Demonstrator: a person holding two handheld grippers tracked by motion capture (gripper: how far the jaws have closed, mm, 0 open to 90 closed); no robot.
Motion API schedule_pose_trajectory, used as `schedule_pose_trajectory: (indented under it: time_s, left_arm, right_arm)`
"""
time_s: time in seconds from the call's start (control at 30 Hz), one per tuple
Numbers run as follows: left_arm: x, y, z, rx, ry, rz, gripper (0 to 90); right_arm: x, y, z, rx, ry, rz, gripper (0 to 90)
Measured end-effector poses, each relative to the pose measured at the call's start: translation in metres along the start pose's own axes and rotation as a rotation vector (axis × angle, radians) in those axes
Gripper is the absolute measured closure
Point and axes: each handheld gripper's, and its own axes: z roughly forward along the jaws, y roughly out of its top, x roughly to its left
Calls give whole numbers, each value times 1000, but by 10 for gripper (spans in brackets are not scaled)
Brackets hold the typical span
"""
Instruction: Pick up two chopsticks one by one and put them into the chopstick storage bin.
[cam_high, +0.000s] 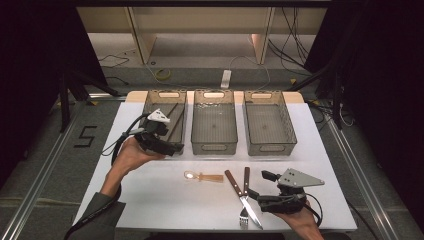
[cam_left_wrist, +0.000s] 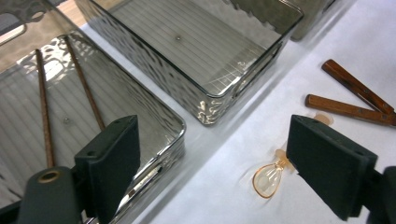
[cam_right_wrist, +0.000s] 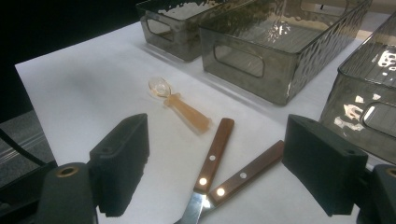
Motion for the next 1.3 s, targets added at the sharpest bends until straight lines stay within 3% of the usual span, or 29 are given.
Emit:
schedule_pose_trajectory:
  time_s: [0.73, 1.07, 1.3]
  left_arm:
    - [-38, 10, 27, 52, -73, 117, 157]
    - [-52, 10, 41, 110, -102, 173, 156]
    - [-59, 8, 50, 130, -114, 190, 156]
  right_arm:
    - [-6, -1, -5, -18, -5, 10, 236]
    - [-6, -1, -4, -15, -3, 7, 236]
    - [-5, -1, -4, -10, -3, 4, 236]
